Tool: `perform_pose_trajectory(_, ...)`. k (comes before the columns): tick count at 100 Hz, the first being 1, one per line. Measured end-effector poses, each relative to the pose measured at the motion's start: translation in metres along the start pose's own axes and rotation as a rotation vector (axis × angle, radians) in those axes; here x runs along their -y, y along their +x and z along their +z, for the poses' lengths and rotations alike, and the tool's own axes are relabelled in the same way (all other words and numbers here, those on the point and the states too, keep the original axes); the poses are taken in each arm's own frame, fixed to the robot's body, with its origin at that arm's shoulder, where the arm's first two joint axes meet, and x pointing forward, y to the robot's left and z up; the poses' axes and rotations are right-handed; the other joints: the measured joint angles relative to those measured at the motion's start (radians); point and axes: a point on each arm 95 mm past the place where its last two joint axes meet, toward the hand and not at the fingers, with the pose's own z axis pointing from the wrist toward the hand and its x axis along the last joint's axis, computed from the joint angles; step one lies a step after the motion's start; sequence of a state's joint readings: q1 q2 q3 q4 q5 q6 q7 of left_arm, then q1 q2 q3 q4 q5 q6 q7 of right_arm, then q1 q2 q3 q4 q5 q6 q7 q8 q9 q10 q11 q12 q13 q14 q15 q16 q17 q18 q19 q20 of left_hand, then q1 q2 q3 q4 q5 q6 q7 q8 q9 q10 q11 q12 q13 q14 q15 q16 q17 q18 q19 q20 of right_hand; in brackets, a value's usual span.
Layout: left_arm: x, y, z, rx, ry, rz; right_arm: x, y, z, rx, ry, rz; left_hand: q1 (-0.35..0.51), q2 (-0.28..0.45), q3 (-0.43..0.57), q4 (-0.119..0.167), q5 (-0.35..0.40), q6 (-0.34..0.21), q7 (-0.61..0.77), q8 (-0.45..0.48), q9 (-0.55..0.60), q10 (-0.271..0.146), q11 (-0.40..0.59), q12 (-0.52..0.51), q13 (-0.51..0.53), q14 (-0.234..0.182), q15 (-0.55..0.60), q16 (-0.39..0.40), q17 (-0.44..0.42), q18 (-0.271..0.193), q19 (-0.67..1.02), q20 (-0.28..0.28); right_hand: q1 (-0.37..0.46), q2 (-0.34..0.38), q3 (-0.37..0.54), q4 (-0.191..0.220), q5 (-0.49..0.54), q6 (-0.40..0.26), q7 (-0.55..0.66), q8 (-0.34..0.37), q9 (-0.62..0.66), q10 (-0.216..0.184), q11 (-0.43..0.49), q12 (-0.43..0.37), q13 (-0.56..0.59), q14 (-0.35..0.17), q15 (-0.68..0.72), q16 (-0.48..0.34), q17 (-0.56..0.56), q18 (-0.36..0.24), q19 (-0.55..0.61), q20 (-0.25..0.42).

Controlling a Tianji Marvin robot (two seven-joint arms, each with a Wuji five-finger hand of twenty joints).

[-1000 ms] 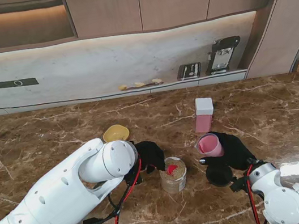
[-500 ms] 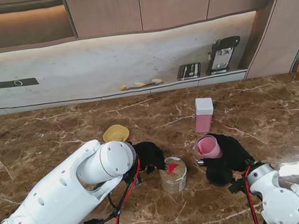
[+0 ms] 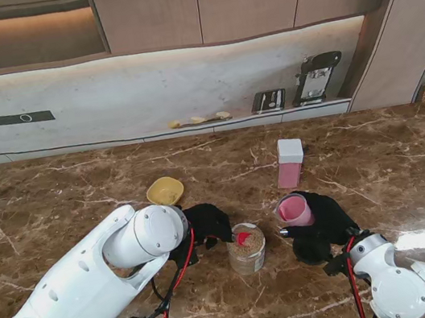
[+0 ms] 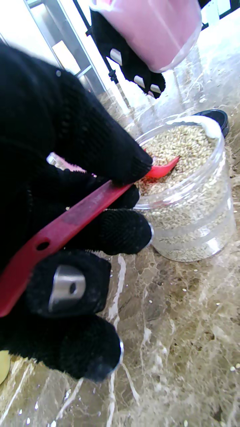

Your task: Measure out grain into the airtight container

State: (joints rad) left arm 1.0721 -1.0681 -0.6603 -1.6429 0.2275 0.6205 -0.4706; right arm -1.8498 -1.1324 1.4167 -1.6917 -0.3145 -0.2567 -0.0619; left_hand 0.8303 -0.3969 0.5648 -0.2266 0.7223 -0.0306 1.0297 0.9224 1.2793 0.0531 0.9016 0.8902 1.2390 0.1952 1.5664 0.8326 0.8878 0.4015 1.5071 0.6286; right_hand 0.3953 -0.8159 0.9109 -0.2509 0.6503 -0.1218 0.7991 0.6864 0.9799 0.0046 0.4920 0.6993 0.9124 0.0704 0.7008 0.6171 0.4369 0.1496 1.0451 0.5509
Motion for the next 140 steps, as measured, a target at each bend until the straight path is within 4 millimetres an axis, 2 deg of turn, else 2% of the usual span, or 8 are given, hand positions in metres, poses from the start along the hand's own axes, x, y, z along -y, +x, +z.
perform_pose_trajectory(34,-0.005,-0.005,-0.006,-0.020,0.017,-0.013,0.002,0.000,0.002,-0.001,0.004,0.002,0.000,0.000,0.000,0.000,0.000,-0.001,-0.013,0.006,0.000,0.000,0.000,0.000,0.000,0.000,0.000,0.000,0.000,0.000,0.000,0.001,0.002,0.000,0.002,0.000,0.000,0.000,0.000,0.000,0.001,0.000,0.000,0.027,0.000,0.000,0.000,0.000,0.014,0.000,0.012,0.000)
perform_pose_trajectory(91,0.000,-0.012,-0.023,-0.051,0.085,-0.053,0.003,0.001,0.005,0.018,-0.016,-0.013,0.000,0.001,0.000,0.000,0.000,-0.001,-0.014,0.009,0.000,0.000,0.000,0.000,0.000,0.000,0.000,0.000,0.000,0.004,0.008,0.011,0.002,0.001,0.002,0.000,0.000,0.001,0.000,0.000,0.002,0.000,0.000,0.038,0.000,0.000,0.000,0.000,0.014,0.000,0.016,0.000)
perform_pose_trajectory(140,0.010,-0.003,-0.043,-0.093,0.139,-0.101,0.006,-0.003,0.012,0.040,-0.023,-0.057,0.000,0.001,0.000,0.000,0.000,-0.001,-0.014,0.010,0.000,0.000,0.000,0.000,0.000,0.000,0.000,0.000,0.000,0.008,0.008,0.012,0.002,0.001,0.002,0.000,0.000,0.002,0.000,0.000,0.002,0.000,0.000,0.039,0.000,0.000,0.001,0.000,0.015,0.000,0.029,0.000)
